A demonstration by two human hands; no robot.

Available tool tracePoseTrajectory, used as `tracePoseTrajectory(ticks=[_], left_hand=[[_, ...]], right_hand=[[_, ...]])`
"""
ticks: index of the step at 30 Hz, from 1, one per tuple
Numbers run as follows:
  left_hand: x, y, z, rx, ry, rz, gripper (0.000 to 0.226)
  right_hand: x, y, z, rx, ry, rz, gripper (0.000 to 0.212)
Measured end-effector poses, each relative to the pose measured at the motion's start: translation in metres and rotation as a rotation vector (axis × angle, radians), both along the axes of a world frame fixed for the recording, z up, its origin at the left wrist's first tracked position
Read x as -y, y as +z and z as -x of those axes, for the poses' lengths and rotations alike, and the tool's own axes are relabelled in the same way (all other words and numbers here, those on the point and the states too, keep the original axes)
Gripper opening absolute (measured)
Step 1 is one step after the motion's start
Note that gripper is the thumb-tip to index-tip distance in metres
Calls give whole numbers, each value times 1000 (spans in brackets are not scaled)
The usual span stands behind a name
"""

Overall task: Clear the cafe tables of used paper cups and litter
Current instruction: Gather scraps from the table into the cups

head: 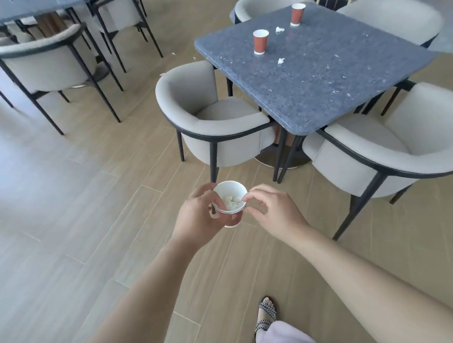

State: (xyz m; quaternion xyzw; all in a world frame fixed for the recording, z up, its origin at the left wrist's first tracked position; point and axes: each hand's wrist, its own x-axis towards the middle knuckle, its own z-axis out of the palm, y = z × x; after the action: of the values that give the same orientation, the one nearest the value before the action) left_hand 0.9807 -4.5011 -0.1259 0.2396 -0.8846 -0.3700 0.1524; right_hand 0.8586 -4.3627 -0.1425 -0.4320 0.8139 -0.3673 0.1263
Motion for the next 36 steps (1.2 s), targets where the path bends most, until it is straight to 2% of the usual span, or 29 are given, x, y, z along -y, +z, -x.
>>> tracePoseTrajectory(ticks=[5, 18, 27, 36], left_hand=[[-4, -2, 59, -16, -14, -13, 33], [29, -25, 163, 55, -110, 14, 19], [111, -33, 287, 25, -183, 4, 48], [190, -23, 405, 35, -266, 71, 53]], right_hand=[[-9, 0, 58, -2, -16, 25, 16], [14, -21, 147, 42, -99, 106, 17], [92, -26, 261, 9, -145, 56, 15], [157, -8, 370, -13, -281, 68, 9]])
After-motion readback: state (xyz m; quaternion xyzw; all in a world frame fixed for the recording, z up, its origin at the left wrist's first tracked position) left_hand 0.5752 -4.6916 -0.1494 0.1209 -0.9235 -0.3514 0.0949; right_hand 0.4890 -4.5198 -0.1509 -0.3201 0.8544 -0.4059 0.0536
